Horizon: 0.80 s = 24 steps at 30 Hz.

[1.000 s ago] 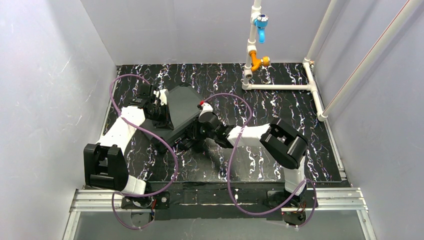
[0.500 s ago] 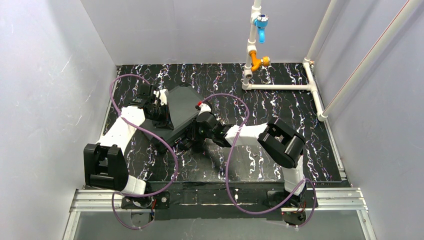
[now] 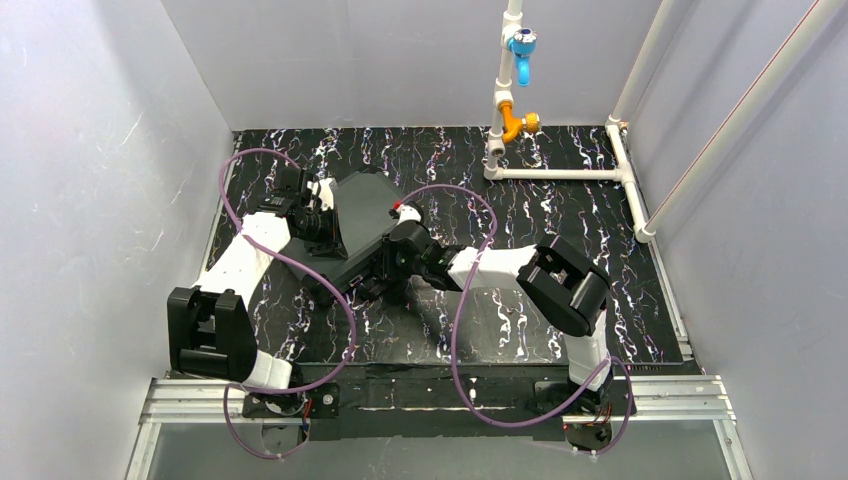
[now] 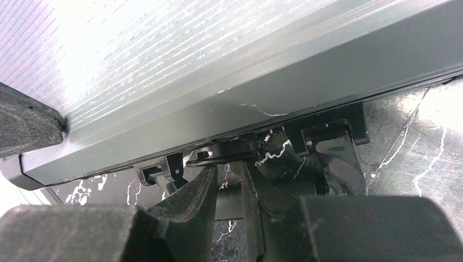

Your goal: Pack up texas hold em set

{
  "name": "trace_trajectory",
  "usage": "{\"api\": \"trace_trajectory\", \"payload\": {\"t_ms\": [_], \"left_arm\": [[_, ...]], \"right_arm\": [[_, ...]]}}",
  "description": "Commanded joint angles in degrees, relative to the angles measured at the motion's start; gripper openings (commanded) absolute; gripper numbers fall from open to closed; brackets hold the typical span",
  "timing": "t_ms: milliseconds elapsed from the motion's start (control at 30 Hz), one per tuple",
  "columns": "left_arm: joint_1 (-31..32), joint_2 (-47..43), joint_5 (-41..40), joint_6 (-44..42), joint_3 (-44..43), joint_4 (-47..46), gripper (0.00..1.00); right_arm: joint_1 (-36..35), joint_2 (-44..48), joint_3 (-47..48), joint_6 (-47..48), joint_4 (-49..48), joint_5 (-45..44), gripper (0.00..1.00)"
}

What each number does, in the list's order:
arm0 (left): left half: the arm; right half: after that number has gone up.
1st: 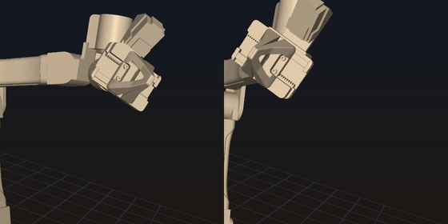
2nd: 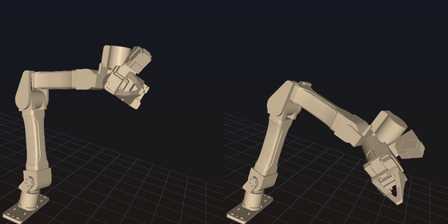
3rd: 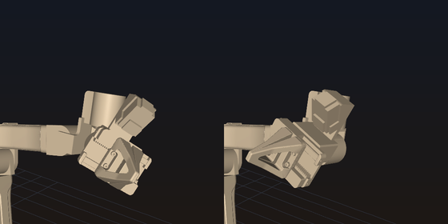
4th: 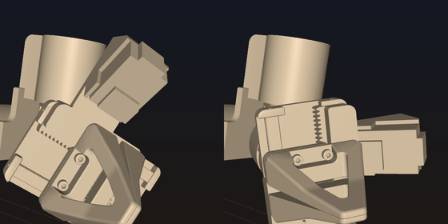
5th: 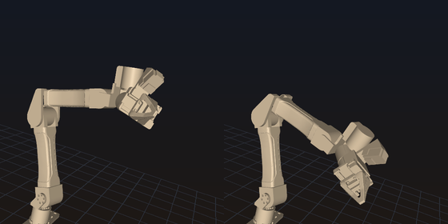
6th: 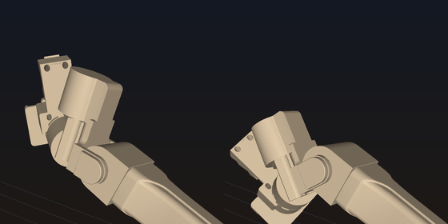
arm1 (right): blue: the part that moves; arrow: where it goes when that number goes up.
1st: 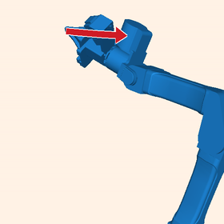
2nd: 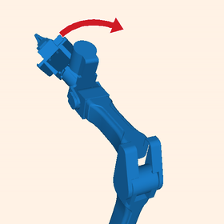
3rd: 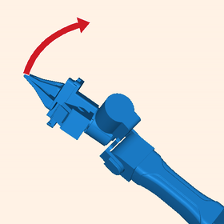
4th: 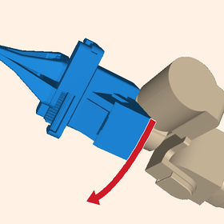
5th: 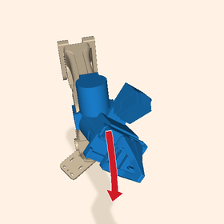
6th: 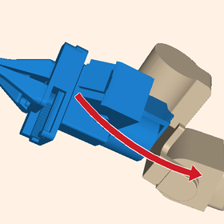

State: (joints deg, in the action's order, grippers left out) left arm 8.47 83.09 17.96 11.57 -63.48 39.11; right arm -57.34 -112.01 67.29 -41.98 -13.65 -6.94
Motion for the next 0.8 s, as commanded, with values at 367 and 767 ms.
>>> {"api": "trace_trajectory", "payload": {"t_ms": [367, 767], "left_arm": [[0.43, 4.19, -5.36, -2.27, 4.46, 7.94, 0.0], [0.41, 4.46, -5.34, -2.3, 4.46, 7.86, 0.0]], "right_arm": [[0.21, 5.3, 6.72, 1.62, -4.52, -2.81, 0.42], [0.28, 4.48, 5.3, 1.91, -3.64, -3.1, 0.43]]}}
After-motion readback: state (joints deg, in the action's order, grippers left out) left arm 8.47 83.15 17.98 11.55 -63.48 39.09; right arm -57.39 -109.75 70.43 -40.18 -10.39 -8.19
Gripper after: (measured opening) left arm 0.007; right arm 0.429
